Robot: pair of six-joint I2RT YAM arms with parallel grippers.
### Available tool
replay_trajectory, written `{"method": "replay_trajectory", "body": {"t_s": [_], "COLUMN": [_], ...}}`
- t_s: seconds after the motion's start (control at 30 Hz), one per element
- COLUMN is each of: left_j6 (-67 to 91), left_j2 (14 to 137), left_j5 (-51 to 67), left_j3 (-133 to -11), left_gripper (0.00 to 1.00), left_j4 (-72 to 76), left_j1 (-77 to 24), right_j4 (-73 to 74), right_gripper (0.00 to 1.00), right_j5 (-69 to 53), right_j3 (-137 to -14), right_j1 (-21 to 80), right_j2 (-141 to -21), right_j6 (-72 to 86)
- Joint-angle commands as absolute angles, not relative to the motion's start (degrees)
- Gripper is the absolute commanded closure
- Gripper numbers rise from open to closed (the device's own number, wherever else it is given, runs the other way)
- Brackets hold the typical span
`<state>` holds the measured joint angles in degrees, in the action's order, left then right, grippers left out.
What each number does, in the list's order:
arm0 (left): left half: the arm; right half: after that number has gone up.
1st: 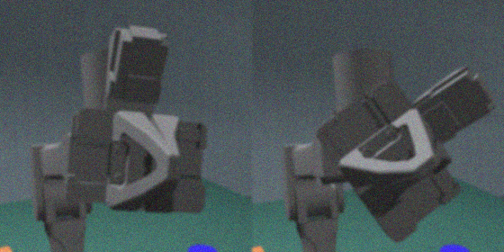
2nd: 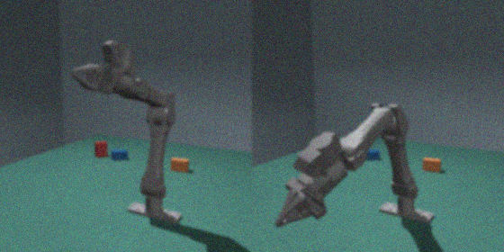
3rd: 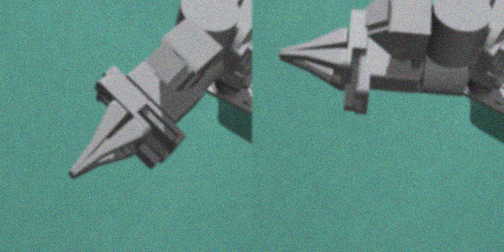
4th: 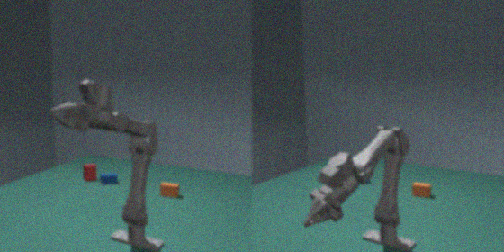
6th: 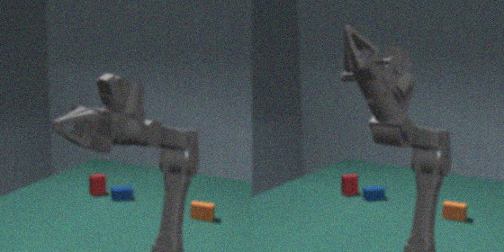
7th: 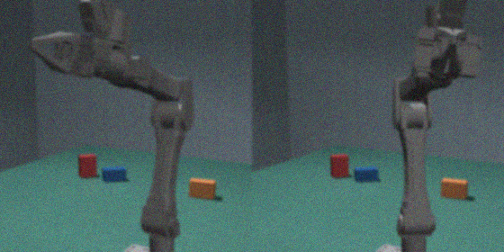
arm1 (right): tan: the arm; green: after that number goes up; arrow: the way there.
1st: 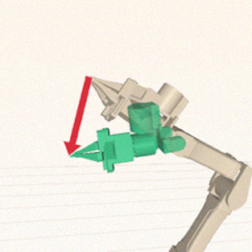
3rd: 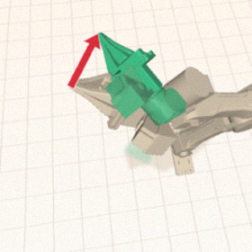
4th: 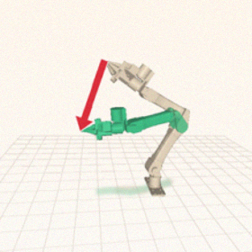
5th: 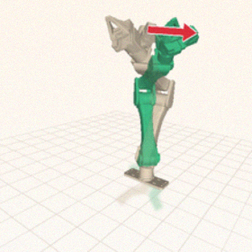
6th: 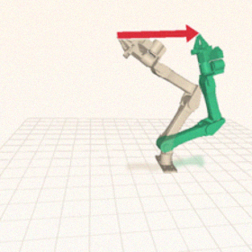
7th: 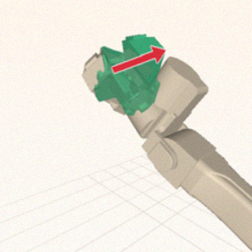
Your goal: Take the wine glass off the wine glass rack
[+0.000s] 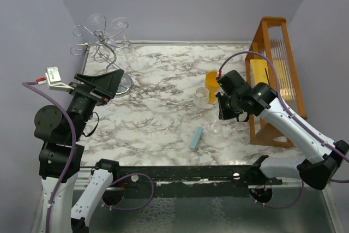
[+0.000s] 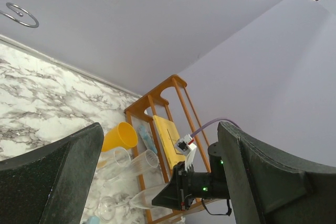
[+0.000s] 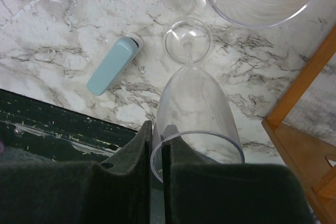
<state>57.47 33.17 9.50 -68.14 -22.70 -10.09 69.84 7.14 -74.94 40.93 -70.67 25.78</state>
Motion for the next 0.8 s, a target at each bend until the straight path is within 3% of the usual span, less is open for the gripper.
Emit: {"method": "replay_trajectory", "body": {"t_s": [0.0, 0.4, 0.63, 0.77], "left_j6": [56.38, 56.26, 55.81, 55.81], "left_j2": [32.50, 31.91, 31.88, 31.89], "left_j5": [8.06, 7.50, 6.88, 6.86], "left_j3": [-69.81, -69.84, -70.50, -70.55], "left_gripper": [0.07, 0.07, 0.07, 0.07], "left_j4": [-23.30, -23.89, -24.83, -25.18], "left_j1": [-9.74, -9.76, -9.71, -9.76], "right_j4": [68.66, 69.57, 69.21, 69.38], "right_gripper": [0.95, 0.88, 0.59, 0.50], "right_j5": [4.86, 5.52, 5.48, 4.68], "right_j3": [-76.29, -77.84, -80.53, -82.66], "right_j1": [41.23, 41.26, 41.28, 41.22], "right_j2": [-71.64, -75.49, -75.35, -74.48], "right_j6": [23.86, 21.61, 20.13, 19.08]}}
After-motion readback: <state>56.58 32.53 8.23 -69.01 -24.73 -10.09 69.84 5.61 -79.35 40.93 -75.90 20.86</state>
